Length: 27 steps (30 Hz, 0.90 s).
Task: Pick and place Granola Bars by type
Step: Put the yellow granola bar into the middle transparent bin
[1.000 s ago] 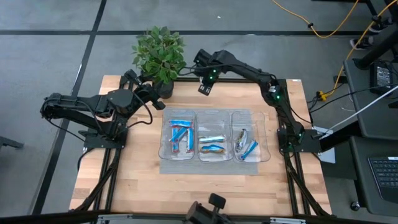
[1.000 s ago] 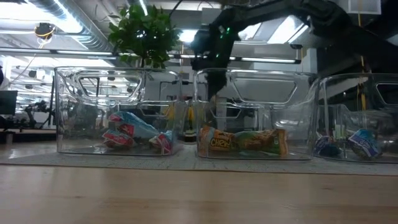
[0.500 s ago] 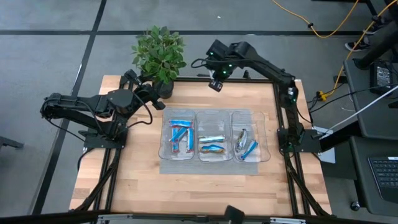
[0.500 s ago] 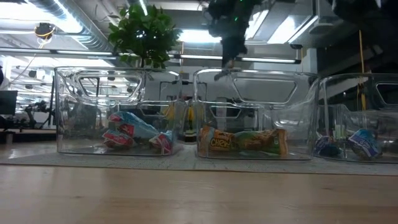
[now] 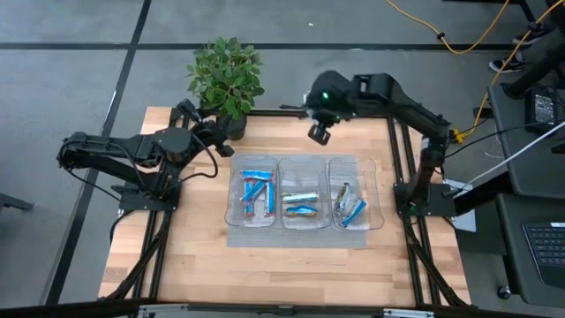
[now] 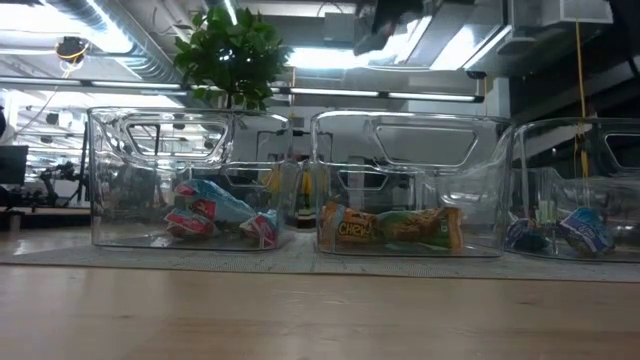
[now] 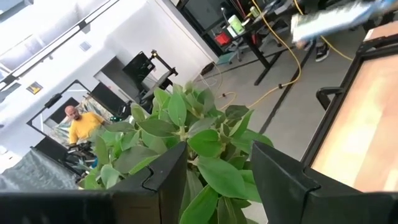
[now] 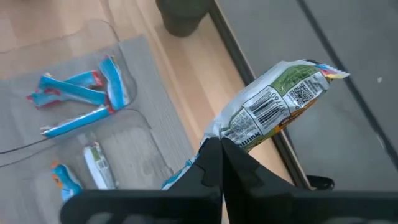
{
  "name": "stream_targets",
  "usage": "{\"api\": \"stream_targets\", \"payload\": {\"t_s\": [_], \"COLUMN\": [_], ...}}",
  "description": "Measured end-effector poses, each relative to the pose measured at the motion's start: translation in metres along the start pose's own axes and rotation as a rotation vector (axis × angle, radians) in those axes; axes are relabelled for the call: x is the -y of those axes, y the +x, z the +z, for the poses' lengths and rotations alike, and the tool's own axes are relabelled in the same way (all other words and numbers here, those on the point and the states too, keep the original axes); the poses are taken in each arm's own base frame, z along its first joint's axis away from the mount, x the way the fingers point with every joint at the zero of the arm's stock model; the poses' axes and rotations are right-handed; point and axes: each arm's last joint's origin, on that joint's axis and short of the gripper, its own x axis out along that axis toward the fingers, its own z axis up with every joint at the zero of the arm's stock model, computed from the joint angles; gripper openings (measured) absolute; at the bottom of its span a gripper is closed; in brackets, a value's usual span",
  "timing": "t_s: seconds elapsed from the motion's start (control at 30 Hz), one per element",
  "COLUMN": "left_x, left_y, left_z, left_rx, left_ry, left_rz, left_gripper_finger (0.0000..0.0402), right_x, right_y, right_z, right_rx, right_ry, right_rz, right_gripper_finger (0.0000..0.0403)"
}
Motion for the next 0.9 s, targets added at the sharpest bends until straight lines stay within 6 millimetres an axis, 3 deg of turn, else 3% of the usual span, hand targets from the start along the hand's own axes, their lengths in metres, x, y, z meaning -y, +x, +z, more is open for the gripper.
{"api": "stream_targets", "payload": {"t_s": [0.17,0.27,0.53,0.77,0.9], "left_x": [0.001,0.001,0.002,0.002,0.003], "left_y": [0.0,0.0,0.0,0.0,0.0], "left_z": [-0.001,-0.002,-0.005,-0.005,-0.004], "left_rx": [-0.007,-0.013,-0.025,-0.024,-0.019], "left_ry": [0.016,0.03,0.057,0.054,0.029], "left_rz": [-0.004,-0.008,-0.015,-0.015,-0.023], "left_gripper_finger": [0.0169,0.0169,0.0169,0.0169,0.0169], "right_x": [-0.028,-0.047,-0.093,-0.099,-0.091], "right_y": [-0.026,-0.03,0.003,0.028,0.022], "right_z": [-0.011,-0.018,-0.068,-0.115,-0.132], "right_rx": [0.036,0.027,0.029,0.178,0.283], "right_ry": [-0.027,-0.061,-0.134,-0.089,-0.106], "right_rz": [-0.037,-0.07,-0.108,0.171,0.304], "right_gripper_finger": [0.0001,0.0001,0.0001,0.0002,0.0002]}}
